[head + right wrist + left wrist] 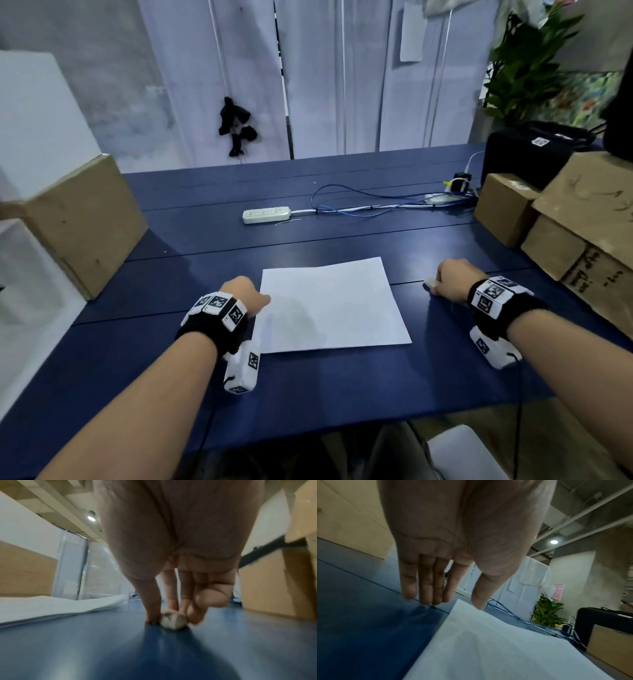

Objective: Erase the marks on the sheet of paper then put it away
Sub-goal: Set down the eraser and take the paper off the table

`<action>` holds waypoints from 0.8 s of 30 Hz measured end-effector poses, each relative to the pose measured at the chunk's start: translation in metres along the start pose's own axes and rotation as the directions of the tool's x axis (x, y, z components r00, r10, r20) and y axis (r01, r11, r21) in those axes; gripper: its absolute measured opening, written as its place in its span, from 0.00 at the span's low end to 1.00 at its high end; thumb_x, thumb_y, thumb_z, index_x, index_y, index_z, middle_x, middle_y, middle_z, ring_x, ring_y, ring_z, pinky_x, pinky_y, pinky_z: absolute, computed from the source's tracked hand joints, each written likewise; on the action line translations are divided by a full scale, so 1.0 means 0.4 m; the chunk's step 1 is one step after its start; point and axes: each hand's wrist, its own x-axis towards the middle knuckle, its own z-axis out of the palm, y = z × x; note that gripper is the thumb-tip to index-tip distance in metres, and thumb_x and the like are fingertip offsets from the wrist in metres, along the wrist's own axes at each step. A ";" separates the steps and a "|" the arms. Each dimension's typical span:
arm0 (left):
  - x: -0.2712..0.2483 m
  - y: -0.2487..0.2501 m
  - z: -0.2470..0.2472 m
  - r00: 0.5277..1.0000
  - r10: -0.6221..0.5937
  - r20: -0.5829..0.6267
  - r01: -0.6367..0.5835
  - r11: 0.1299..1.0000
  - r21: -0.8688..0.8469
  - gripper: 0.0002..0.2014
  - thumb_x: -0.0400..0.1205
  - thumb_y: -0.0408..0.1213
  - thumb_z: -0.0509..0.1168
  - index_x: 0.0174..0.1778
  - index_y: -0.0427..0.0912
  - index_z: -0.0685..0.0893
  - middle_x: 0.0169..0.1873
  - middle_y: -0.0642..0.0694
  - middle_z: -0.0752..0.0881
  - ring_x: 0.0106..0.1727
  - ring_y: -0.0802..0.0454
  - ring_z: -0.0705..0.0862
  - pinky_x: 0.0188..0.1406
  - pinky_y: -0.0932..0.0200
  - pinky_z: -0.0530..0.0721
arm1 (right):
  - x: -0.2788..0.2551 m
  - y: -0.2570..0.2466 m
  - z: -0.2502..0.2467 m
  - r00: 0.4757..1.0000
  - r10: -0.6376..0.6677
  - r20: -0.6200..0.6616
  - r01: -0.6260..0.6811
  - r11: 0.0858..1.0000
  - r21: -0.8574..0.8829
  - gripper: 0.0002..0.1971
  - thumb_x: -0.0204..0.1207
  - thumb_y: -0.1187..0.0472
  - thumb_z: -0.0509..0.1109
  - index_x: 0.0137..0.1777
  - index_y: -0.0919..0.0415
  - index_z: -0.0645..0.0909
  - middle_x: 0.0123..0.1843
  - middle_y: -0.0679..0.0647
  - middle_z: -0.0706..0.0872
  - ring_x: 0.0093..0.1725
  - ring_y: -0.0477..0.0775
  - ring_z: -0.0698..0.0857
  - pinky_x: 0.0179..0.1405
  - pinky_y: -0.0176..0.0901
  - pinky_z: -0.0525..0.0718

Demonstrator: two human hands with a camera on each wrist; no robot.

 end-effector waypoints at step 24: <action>-0.036 0.068 0.024 1.000 0.013 0.007 -0.013 0.998 0.069 0.17 0.73 0.48 0.76 0.34 0.43 0.76 0.32 0.47 0.81 0.38 0.45 0.82 0.35 0.57 0.78 | -0.060 -0.276 0.010 0.975 -0.036 0.217 0.025 0.998 0.055 0.20 0.85 0.57 0.59 0.73 0.65 0.74 0.73 0.62 0.76 0.73 0.63 0.74 0.73 0.45 0.71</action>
